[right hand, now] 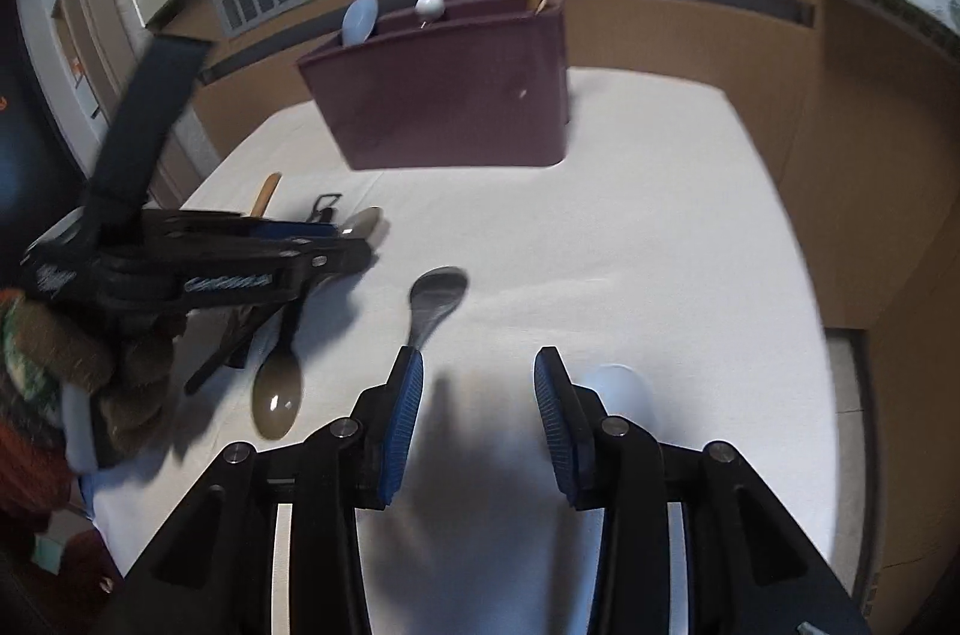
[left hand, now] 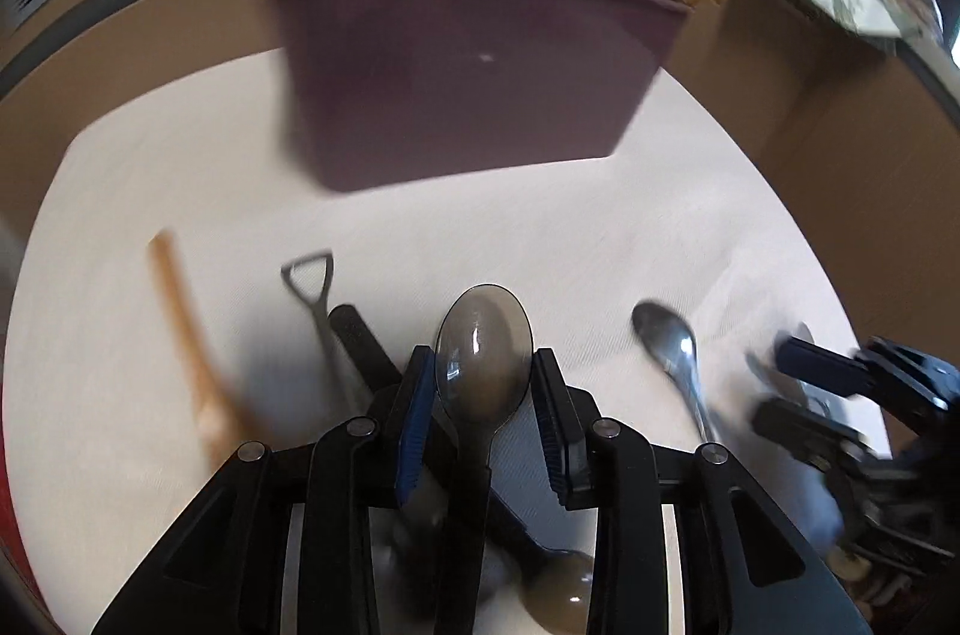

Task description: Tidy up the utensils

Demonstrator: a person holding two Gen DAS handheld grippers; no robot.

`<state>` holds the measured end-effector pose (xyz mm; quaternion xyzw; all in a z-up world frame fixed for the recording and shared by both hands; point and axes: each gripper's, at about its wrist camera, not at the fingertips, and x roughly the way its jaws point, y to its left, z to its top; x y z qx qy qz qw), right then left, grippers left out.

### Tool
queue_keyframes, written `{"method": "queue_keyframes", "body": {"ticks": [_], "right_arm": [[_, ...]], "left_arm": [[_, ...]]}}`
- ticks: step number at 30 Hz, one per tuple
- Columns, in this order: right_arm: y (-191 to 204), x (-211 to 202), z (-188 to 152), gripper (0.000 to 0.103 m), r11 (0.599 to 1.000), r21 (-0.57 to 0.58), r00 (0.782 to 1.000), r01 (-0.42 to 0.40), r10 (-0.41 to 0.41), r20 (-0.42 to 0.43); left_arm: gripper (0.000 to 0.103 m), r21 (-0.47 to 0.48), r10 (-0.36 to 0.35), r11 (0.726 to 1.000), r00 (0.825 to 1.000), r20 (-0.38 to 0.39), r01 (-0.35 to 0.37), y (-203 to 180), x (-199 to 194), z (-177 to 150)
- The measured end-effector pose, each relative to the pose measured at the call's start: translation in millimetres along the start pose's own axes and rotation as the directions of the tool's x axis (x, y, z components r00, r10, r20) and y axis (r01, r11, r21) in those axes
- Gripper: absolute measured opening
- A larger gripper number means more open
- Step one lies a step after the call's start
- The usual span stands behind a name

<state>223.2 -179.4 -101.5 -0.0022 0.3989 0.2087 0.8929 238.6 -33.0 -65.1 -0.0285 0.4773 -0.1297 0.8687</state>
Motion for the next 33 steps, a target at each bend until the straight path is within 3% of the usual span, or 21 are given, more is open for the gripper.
{"method": "queue_keyframes", "body": {"ticks": [8, 17, 20, 22, 33], "right_arm": [[32, 42, 13, 0.036, 0.996, -0.088, 0.997, 0.031, -0.036, -0.065], [48, 61, 26, 0.036, 0.983, -0.148, 0.992, 0.106, -0.115, -0.053], [48, 61, 29, 0.027, 0.983, -0.146, 0.992, 0.113, -0.121, -0.046], [49, 60, 29, 0.027, 0.98, -0.16, 0.992, 0.116, -0.123, -0.035], [38, 14, 26, 0.027, 0.984, -0.124, 0.988, 0.129, -0.117, 0.098]], "left_arm": [[0.034, -0.095, 0.043, 0.995, 0.987, 0.157, -0.028, 15, -55, -16], [0.034, -0.13, 0.021, 0.991, 0.986, 0.165, 0.001, 37, -58, -46], [0.034, -0.127, 0.023, 0.992, 0.987, 0.161, -0.003, 37, -59, -48], [0.034, -0.126, 0.023, 0.992, 0.987, 0.159, -0.003, 37, -60, -48], [0.034, -0.101, 0.023, 0.995, 0.982, 0.187, -0.004, 28, -73, -48]]}}
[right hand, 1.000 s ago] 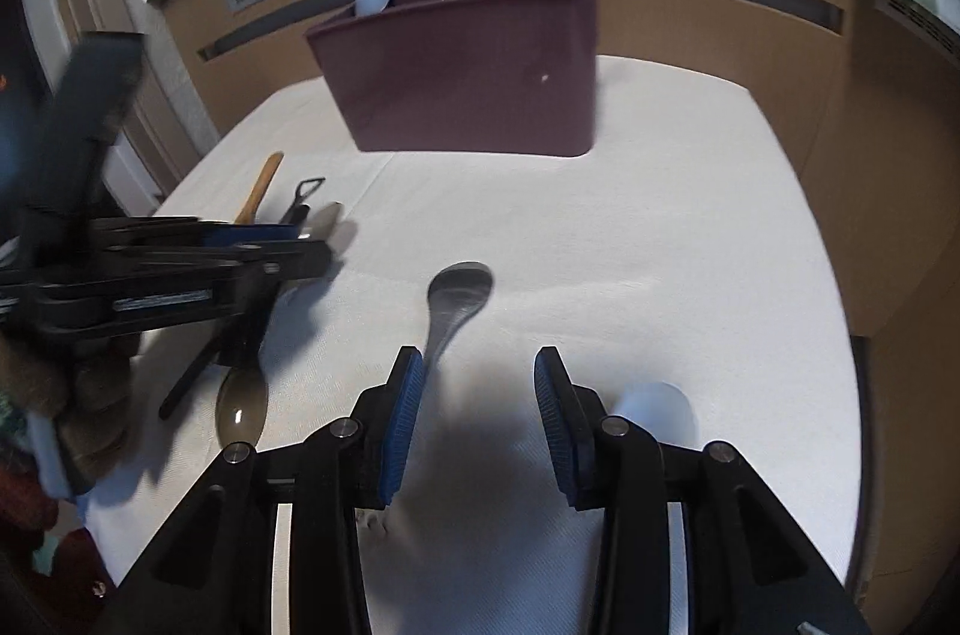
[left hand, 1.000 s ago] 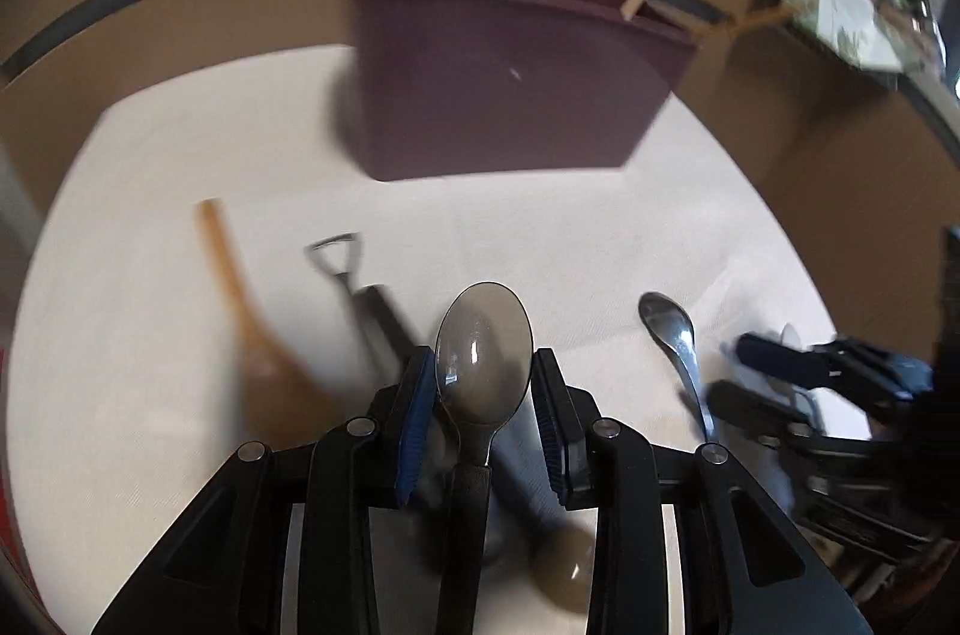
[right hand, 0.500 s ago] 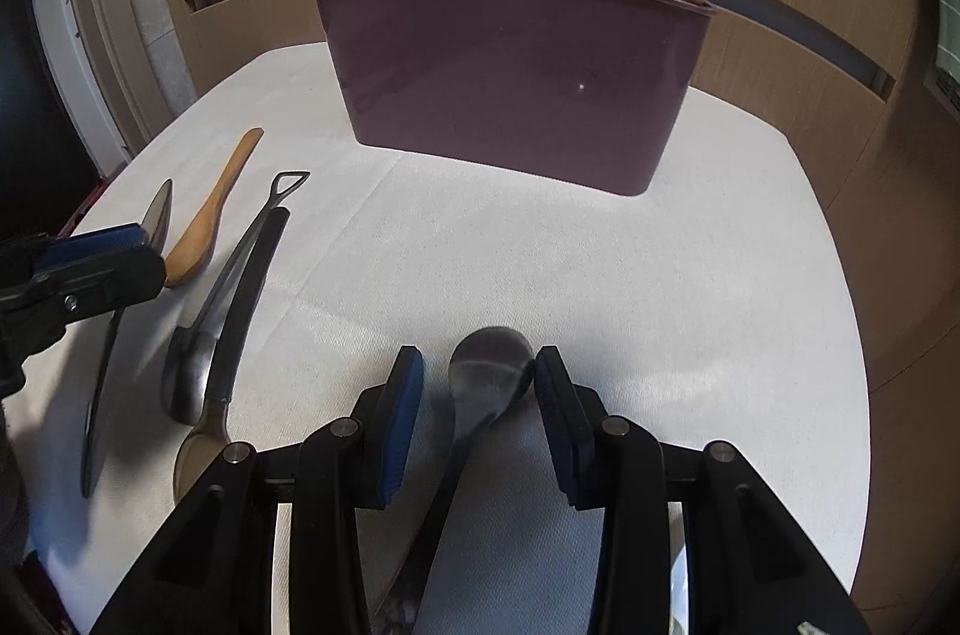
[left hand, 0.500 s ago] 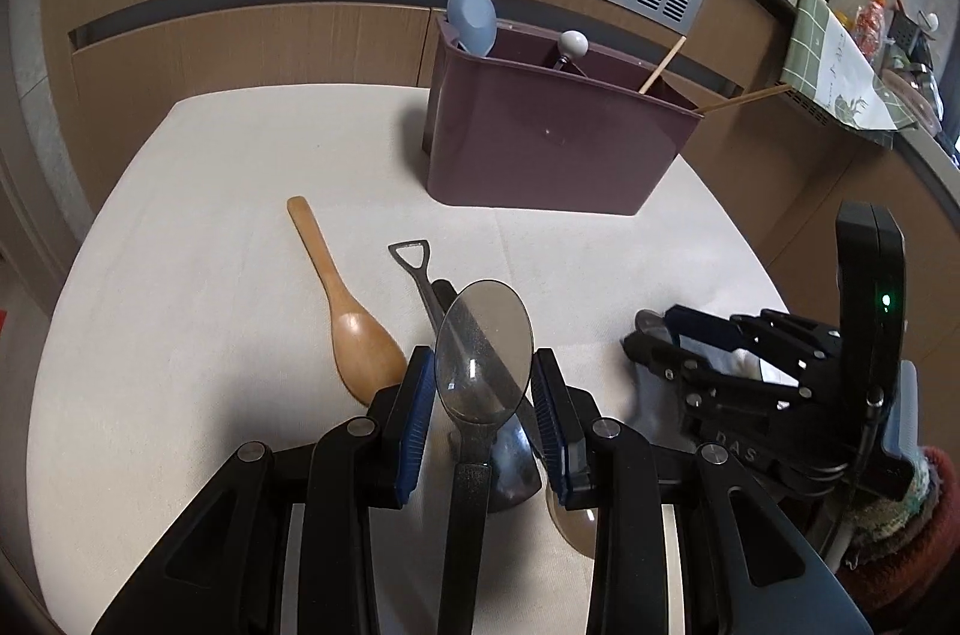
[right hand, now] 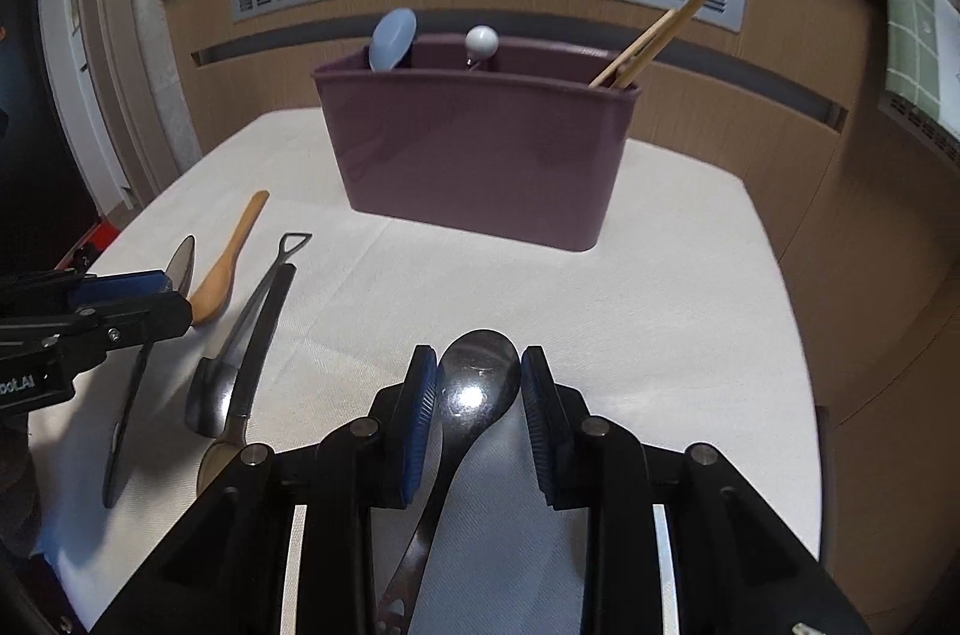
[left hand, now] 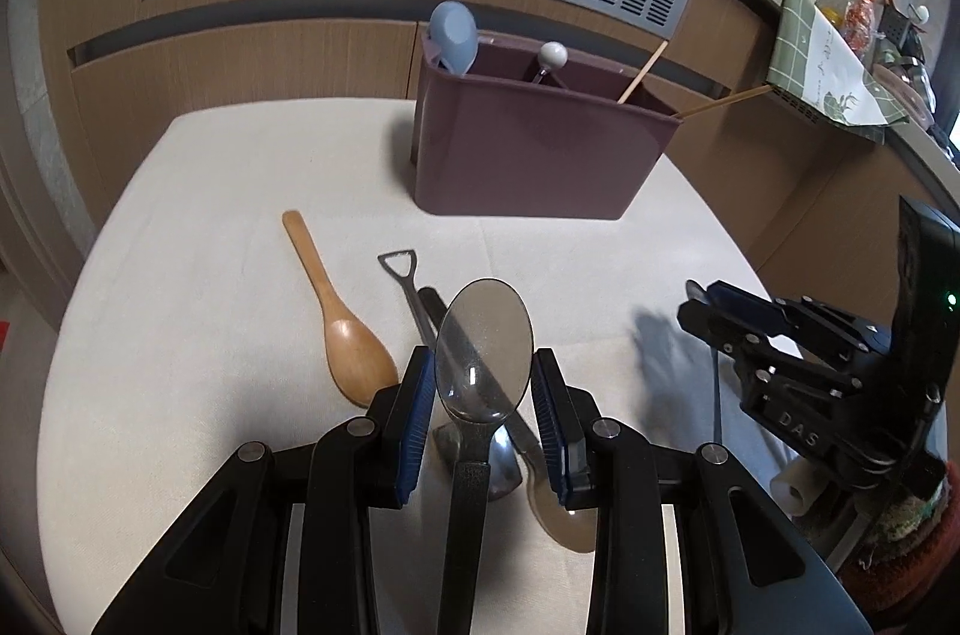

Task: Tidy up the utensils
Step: 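Lift the grey and steel spoons and drop both into the maroon caddy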

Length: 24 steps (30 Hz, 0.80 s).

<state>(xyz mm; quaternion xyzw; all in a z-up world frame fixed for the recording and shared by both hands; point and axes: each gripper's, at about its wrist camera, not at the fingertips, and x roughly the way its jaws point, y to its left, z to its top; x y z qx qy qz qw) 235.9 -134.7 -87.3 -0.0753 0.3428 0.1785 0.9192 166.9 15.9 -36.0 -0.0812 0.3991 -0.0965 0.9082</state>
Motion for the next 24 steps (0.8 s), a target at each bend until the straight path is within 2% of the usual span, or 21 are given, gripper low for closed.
{"method": "queue_keyframes", "body": {"ticks": [11, 19, 22, 24], "right_arm": [[-15, -43, -3, 0.026, 0.997, 0.067, 0.992, -0.044, 0.035, 0.123], [-19, -84, 5, 0.026, 0.995, 0.071, 0.966, -0.068, 0.047, 0.256], [-18, -93, 12, 0.026, 0.996, 0.068, 0.958, -0.057, 0.036, 0.284], [-18, -102, 25, 0.026, 0.997, 0.054, 0.95, -0.049, 0.03, 0.31]], "left_arm": [[0.034, 0.026, -0.015, 1.0, 0.997, 0.072, 0.013, -14, -38, 7], [0.033, 0.013, -0.038, 0.999, 0.991, 0.126, 0.036, -16, -58, 15], [0.033, 0.026, -0.044, 0.999, 0.985, 0.17, 0.04, -20, -72, 28], [0.033, 0.05, -0.061, 0.997, 0.974, 0.216, 0.052, -25, -87, 47]]}}
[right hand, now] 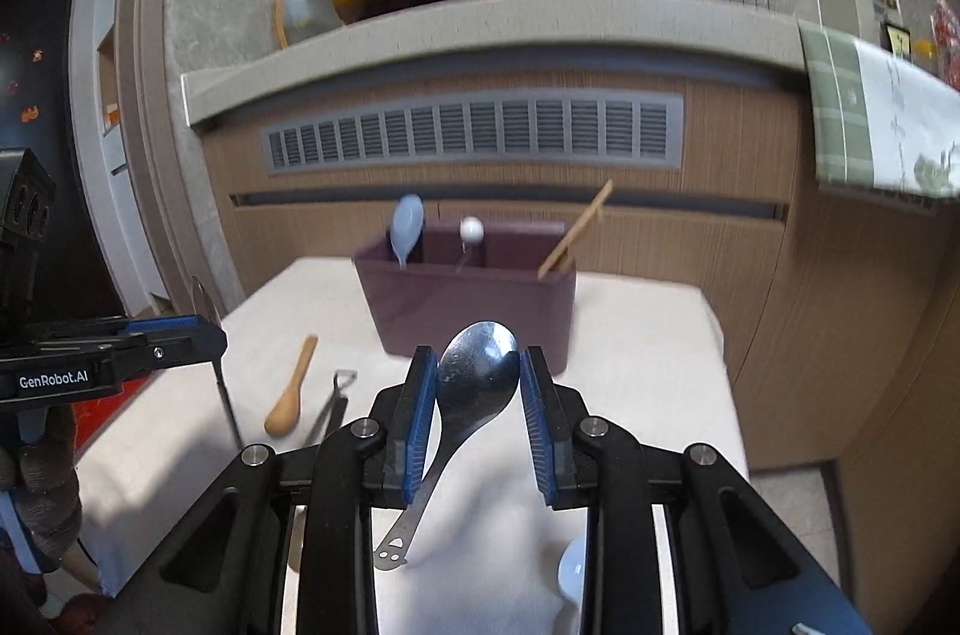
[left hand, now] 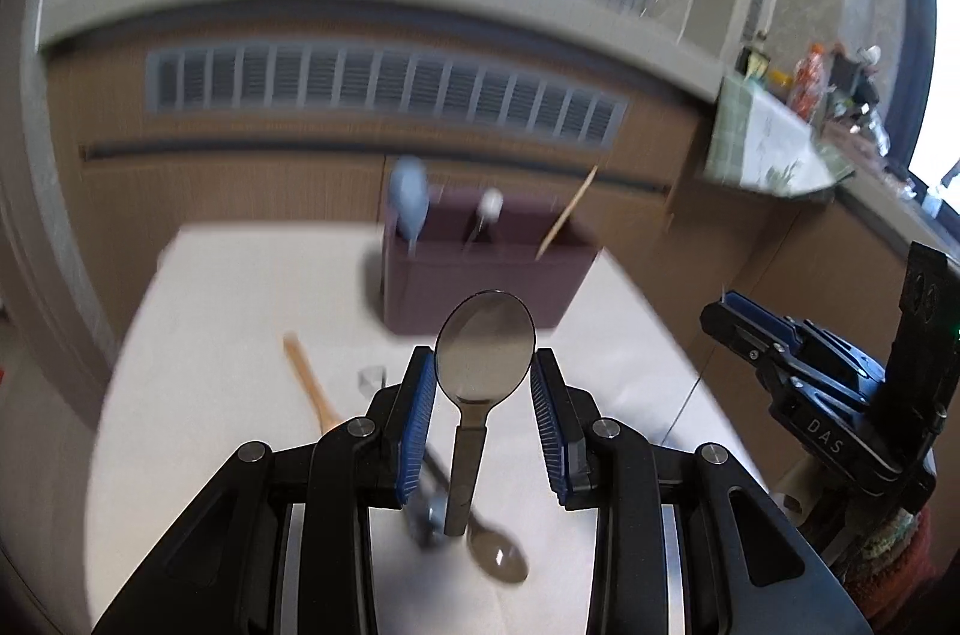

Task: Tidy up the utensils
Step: 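Lift the grey and steel spoons and drop both into the maroon caddy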

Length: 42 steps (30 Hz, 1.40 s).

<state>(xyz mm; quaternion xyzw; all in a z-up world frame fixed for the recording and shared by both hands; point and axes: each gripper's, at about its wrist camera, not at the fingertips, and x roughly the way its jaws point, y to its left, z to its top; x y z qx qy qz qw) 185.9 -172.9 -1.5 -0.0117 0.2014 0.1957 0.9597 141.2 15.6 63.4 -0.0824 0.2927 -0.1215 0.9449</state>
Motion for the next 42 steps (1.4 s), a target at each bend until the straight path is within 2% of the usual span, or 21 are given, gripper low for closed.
{"method": "queue_keyframes", "body": {"ticks": [2, 4, 7, 11, 14, 16, 20, 24, 26, 31, 35, 42], "right_arm": [[2, -8, 23, 0.026, 0.999, -0.031, 0.999, 0.017, -0.016, 0.049], [4, -21, 62, 0.026, 0.996, -0.067, 0.99, 0.052, -0.042, 0.137], [2, -33, 127, 0.026, 0.991, -0.08, 0.969, 0.104, -0.083, 0.233], [1, -22, 193, 0.026, 0.981, -0.075, 0.948, 0.18, -0.152, 0.28], [-5, 0, 209, 0.026, 0.982, -0.027, 0.95, 0.189, -0.176, 0.257], [-7, 16, 207, 0.026, 0.98, -0.001, 0.951, 0.199, -0.193, 0.242], [-1, 57, 189, 0.026, 0.97, -0.037, 0.954, 0.24, -0.228, 0.193], [7, 106, 166, 0.026, 0.963, -0.103, 0.967, 0.248, -0.24, 0.084], [9, 126, 157, 0.026, 0.959, -0.108, 0.965, 0.262, -0.26, 0.039], [20, 157, 133, 0.026, 0.939, -0.167, 0.953, 0.301, -0.304, 0.006], [22, 176, 118, 0.026, 0.942, -0.194, 0.954, 0.274, -0.292, -0.068], [19, 189, 100, 0.026, 0.962, -0.162, 0.951, 0.221, -0.249, -0.182]], "left_arm": [[0.033, 0.032, -0.012, 0.999, 0.996, 0.084, 0.009, -6, -15, 35], [0.033, 0.047, -0.015, 0.999, 0.987, 0.157, 0.008, -10, -26, 69], [0.033, 0.026, -0.013, 1.0, 0.964, 0.266, 0.006, -9, -36, 125], [0.033, -0.06, -0.028, 0.997, 0.948, 0.317, 0.05, 8, -20, 165], [0.033, -0.099, -0.039, 0.992, 0.95, 0.31, 0.073, 23, 6, 170], [0.033, -0.114, -0.042, 0.99, 0.951, 0.305, 0.081, 29, 24, 168], [0.033, -0.15, -0.055, 0.984, 0.969, 0.239, 0.093, 44, 69, 155], [0.033, -0.186, -0.074, 0.977, 0.981, 0.181, 0.108, 55, 103, 142], [0.033, -0.198, -0.075, 0.974, 0.984, 0.159, 0.106, 59, 117, 135], [0.033, -0.21, -0.078, 0.972, 0.99, 0.116, 0.101, 63, 140, 117], [0.034, -0.225, -0.088, 0.969, 0.994, 0.069, 0.101, 69, 150, 103], [0.033, -0.222, -0.121, 0.968, 0.993, -0.002, 0.118, 67, 157, 83]]}}
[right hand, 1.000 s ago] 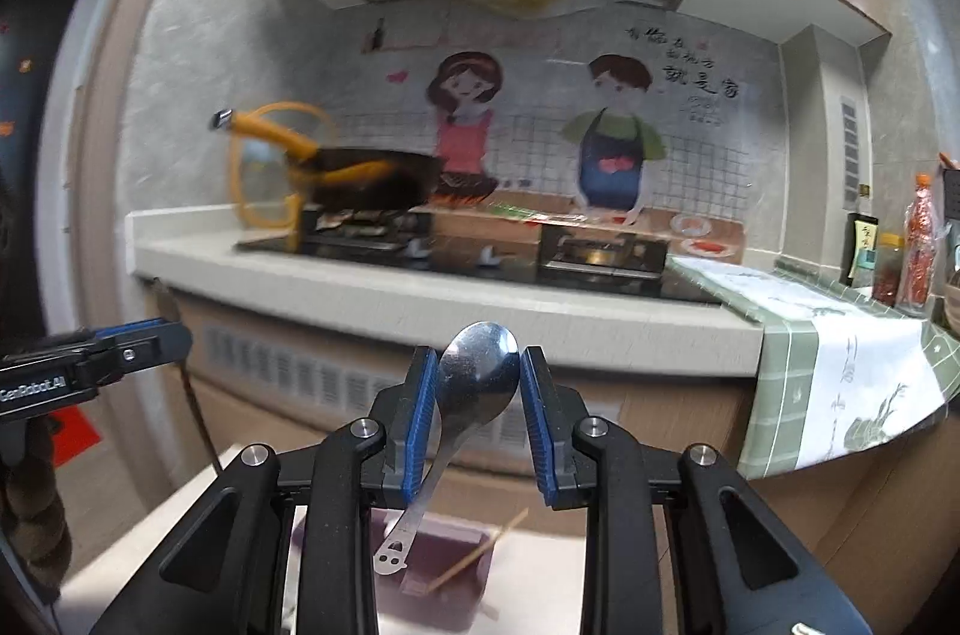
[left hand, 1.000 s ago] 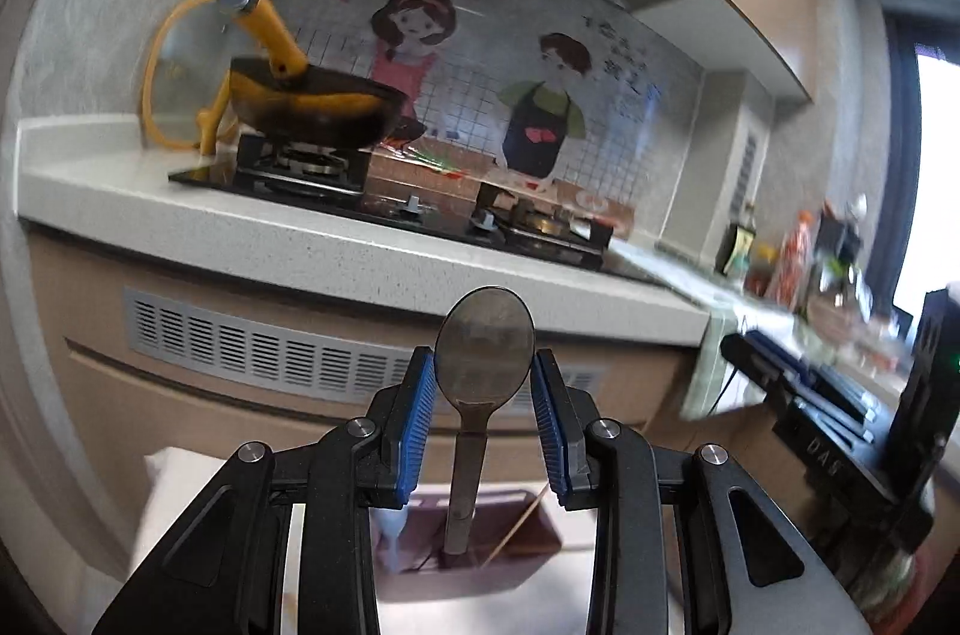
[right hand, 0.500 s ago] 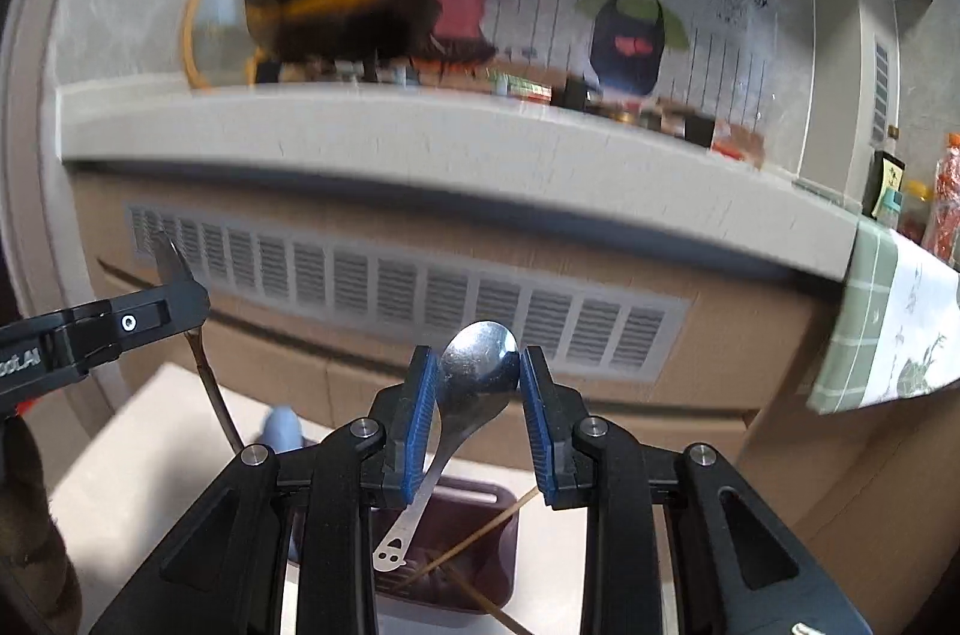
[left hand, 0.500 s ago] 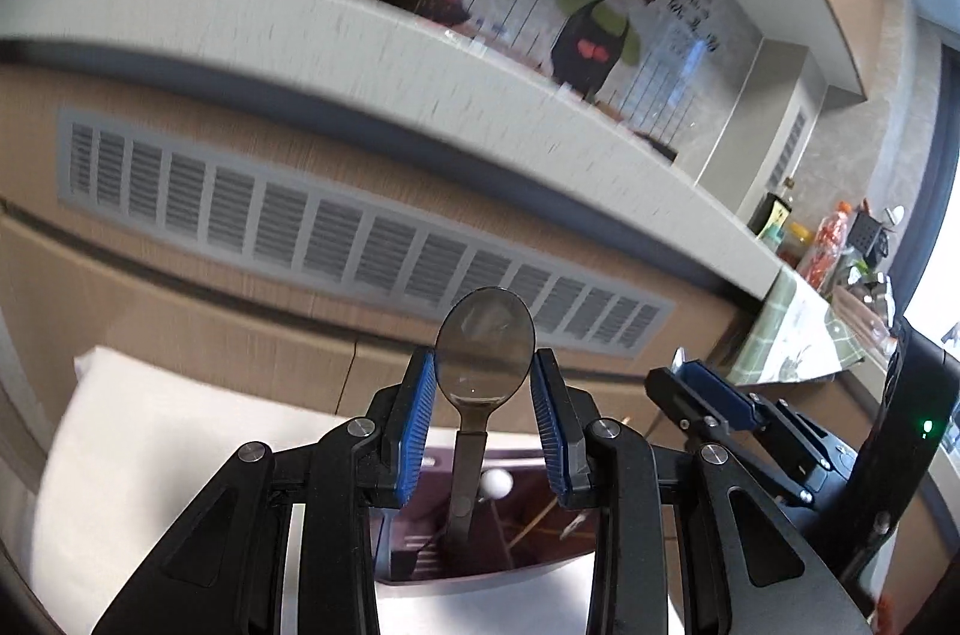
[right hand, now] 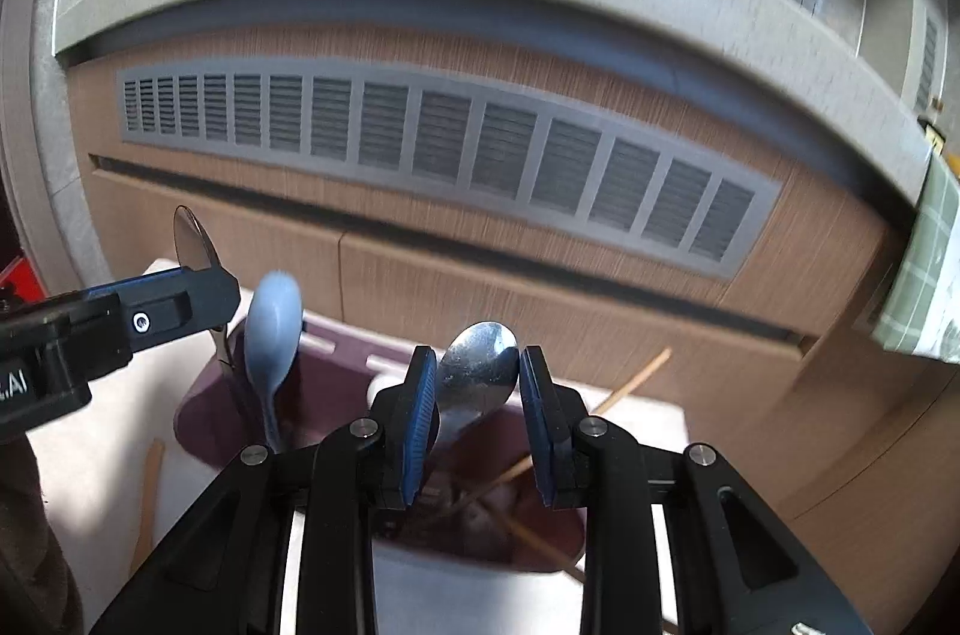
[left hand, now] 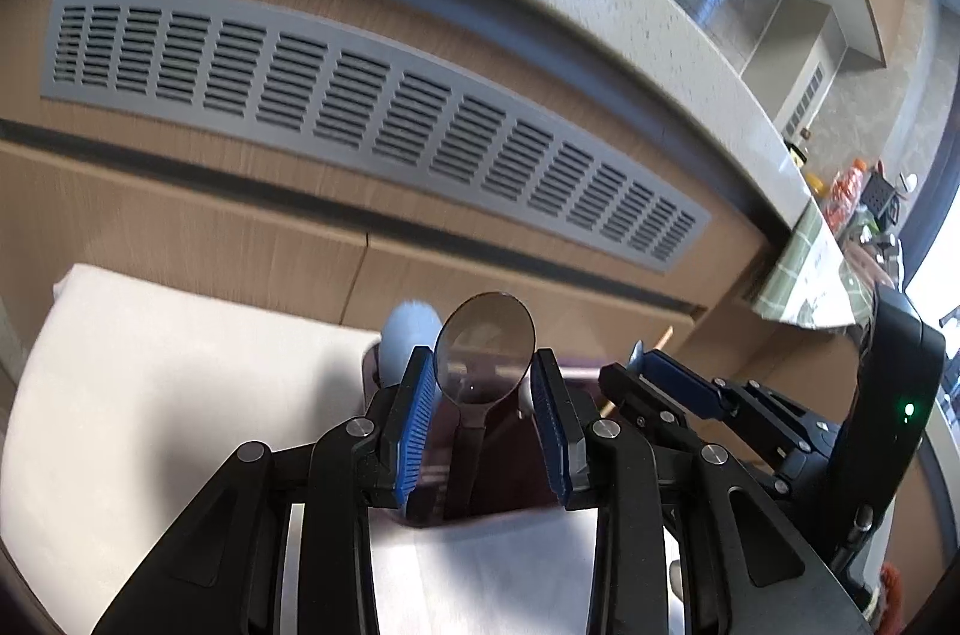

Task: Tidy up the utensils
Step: 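Lift the grey and steel spoons and drop both into the maroon caddy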

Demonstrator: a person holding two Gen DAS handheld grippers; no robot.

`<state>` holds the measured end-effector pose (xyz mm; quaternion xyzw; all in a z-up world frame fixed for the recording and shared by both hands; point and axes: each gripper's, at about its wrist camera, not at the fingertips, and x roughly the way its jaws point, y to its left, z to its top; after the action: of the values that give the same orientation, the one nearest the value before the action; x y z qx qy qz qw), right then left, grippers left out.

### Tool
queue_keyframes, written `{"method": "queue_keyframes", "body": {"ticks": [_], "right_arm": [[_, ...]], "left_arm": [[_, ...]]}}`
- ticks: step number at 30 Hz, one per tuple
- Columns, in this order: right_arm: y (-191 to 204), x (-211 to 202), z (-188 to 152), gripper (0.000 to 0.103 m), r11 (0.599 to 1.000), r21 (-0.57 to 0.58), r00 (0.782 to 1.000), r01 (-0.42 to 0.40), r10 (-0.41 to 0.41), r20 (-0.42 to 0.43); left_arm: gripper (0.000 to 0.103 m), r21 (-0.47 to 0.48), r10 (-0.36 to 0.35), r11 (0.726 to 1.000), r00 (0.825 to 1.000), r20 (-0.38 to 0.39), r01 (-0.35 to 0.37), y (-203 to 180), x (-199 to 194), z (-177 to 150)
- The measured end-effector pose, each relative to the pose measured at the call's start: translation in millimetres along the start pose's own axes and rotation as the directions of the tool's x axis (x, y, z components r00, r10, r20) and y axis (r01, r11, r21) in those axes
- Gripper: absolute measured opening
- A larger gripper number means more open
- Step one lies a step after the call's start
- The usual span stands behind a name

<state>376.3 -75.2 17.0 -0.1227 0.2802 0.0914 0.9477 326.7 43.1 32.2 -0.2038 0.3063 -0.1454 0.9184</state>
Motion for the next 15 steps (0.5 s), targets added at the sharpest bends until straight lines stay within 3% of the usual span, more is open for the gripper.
{"method": "queue_keyframes", "body": {"ticks": [4, 8, 12, 15], "right_arm": [[-2, 3, -7, 0.025, 0.998, 0.013, 0.997, -0.057, 0.058, -0.06], [-11, -7, -11, 0.027, 0.993, 0.047, 0.992, -0.11, 0.113, -0.058], [-28, -41, -14, 0.028, 0.981, 0.108, 0.987, -0.16, 0.156, 0.043], [-41, -79, -24, 0.031, 0.972, 0.12, 0.973, -0.203, 0.187, 0.133]], "left_arm": [[0.035, -0.002, -0.016, 1.0, 0.999, -0.051, 0.016, 2, 2, -7], [0.037, -0.002, -0.009, 1.0, 1.0, -0.007, 0.009, 0, -16, -11], [0.044, 0.006, 0.017, 1.0, 0.998, 0.067, -0.017, 1, -52, -23], [0.044, 0.003, 0.059, 0.998, 0.995, 0.076, -0.059, 7, -77, -40]]}}
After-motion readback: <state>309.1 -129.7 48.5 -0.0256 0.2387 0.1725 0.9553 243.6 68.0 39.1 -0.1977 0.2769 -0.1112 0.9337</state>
